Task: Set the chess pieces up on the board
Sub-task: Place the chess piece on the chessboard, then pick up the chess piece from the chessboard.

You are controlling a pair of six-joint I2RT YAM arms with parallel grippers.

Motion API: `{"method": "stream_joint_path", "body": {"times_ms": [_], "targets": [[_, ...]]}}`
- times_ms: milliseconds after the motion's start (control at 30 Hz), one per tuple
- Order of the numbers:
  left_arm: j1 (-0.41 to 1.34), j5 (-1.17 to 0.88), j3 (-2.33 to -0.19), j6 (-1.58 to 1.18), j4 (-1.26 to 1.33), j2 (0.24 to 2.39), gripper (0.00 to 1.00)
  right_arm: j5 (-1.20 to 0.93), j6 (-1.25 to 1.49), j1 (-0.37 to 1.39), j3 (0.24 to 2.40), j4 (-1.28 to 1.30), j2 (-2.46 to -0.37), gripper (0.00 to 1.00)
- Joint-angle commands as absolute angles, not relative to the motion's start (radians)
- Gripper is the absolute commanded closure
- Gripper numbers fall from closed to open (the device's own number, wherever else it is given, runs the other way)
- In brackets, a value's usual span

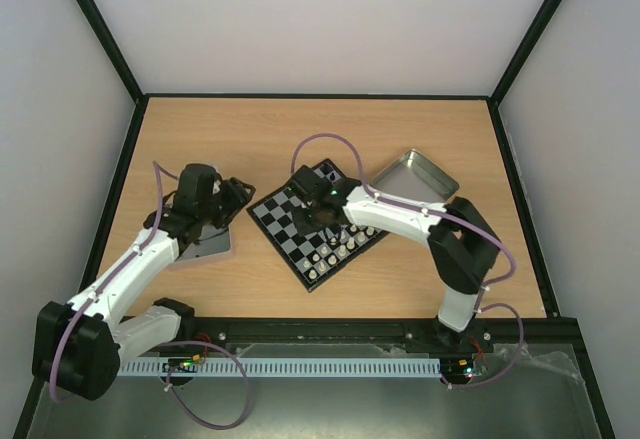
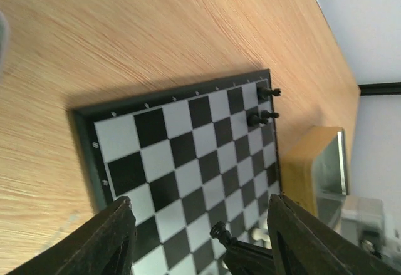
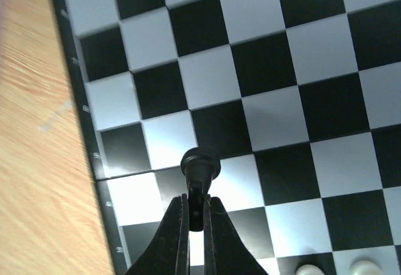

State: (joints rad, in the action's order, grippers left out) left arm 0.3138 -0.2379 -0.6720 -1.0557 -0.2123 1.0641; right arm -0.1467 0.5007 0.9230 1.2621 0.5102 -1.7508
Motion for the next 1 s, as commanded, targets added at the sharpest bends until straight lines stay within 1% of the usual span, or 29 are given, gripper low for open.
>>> {"method": "stream_joint_path", "body": {"times_ms": [0,100,167,233,367,400,467,533,633,767,900,967], "targets": [[0.308,-0.128,-0.706,-0.863,-0.32,1.032,0.4,-0.113,0.383,0.922,1.414,0.775,-1.864,0.98],[0.307,-0.142,-0.701,-0.826,-0.32,1.039,0.4,-0.103,0.363,0.923,1.48,0.835,-1.921,0.98],[0.305,-0.152,-0.698,-0.807,-0.321,1.048,0.4,-0.106,0.357,0.922,1.513,0.868,-1.95,0.96],[0.305,-0.159,-0.696,-0.795,-0.321,1.057,0.4,-0.106,0.357,0.921,1.536,0.884,-1.982,0.9],[0.305,-0.166,-0.698,-0.776,-0.318,1.063,0.4,-0.109,0.382,0.923,1.56,0.87,-1.999,0.73],[0.302,-0.165,-0.7,-0.774,-0.317,1.064,0.4,-0.109,0.391,0.922,1.56,0.858,-1.996,0.71],[0.299,-0.164,-0.704,-0.77,-0.317,1.065,0.39,-0.113,0.408,0.923,1.554,0.829,-1.99,0.69],[0.296,-0.166,-0.705,-0.769,-0.316,1.066,0.39,-0.109,0.417,0.923,1.544,0.806,-1.987,0.7],[0.293,-0.172,-0.706,-0.769,-0.314,1.07,0.39,-0.109,0.431,0.923,1.513,0.771,-1.98,0.74],[0.294,-0.173,-0.704,-0.771,-0.314,1.078,0.39,-0.098,0.434,0.923,1.479,0.741,-1.979,0.84],[0.294,-0.177,-0.701,-0.778,-0.31,1.083,0.39,-0.1,0.437,0.923,1.462,0.709,-1.97,0.97],[0.293,-0.178,-0.7,-0.778,-0.311,1.084,0.4,-0.077,0.44,0.923,1.46,0.7,-1.963,0.98]]}}
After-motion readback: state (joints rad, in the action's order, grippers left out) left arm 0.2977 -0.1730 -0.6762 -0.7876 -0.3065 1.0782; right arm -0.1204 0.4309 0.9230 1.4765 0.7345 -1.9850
